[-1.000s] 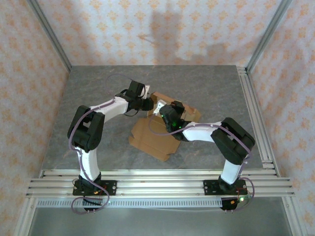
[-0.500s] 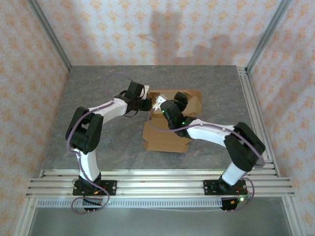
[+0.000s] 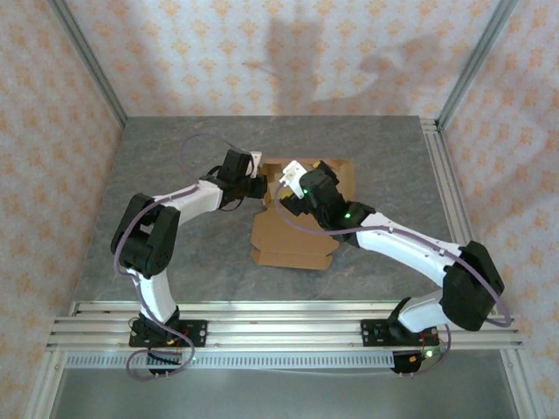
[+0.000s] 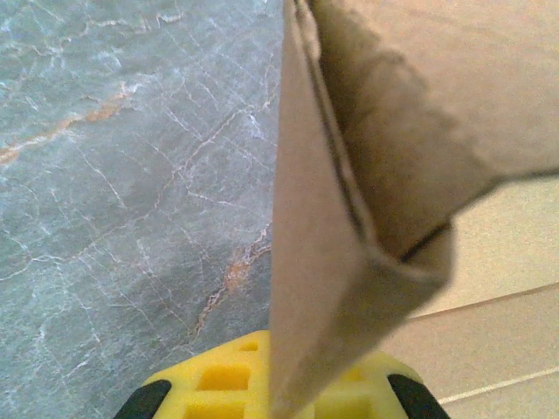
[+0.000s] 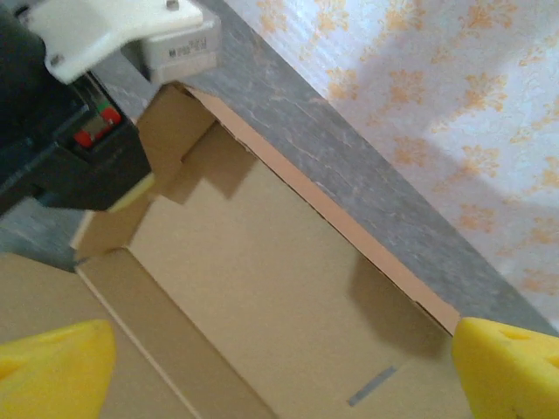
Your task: Fold the paper box
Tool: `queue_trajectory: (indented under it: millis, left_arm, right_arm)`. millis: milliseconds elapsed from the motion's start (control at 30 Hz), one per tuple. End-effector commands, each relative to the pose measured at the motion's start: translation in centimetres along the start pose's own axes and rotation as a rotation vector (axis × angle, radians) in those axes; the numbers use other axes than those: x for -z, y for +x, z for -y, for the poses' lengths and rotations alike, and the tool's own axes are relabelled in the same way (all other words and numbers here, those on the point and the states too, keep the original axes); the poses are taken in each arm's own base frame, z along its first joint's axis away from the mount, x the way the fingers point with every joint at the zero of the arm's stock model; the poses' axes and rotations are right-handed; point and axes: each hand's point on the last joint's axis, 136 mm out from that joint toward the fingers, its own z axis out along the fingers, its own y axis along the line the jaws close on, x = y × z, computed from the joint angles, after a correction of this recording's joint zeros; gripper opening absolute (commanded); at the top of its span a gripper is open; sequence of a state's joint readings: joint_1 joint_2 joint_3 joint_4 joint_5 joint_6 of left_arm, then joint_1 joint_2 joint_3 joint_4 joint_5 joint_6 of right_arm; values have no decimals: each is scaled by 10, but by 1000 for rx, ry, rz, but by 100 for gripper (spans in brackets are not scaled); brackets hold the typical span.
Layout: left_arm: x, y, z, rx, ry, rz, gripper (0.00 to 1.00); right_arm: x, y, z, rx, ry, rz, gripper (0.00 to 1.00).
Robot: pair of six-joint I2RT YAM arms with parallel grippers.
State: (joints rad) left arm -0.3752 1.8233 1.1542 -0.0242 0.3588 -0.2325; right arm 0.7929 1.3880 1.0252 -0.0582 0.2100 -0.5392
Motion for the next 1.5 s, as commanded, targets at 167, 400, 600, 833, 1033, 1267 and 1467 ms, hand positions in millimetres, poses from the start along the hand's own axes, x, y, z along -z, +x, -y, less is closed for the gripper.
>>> queue_trajectory:
  millis: [167, 400, 600, 833, 1033, 1267, 1467]
  left_arm:
    - [21, -24, 5, -77, -32, 134, 4]
    - [24, -21, 7, -117, -45, 162, 5]
    - [24, -16, 9, -155, -53, 180, 7]
    - [22, -10, 7, -174, -101, 192, 9]
    - [21, -5, 3, -157, -131, 212, 11]
    - [18, 1, 1, -131, -137, 219, 14]
    - [16, 6, 2, -125, -148, 218, 16]
  right_arm:
    - [19, -46, 49, -345, 6, 88, 97]
    - [-3, -39, 71, -551, 28, -50, 93]
    - [-33, -19, 77, -689, -22, -223, 90]
    - [-67, -7, 51, -709, -145, -363, 85]
    - [-86, -1, 23, -675, -271, -416, 84]
    - [-93, 11, -4, -644, -386, -438, 83]
    - [-95, 22, -15, -623, -423, -445, 82]
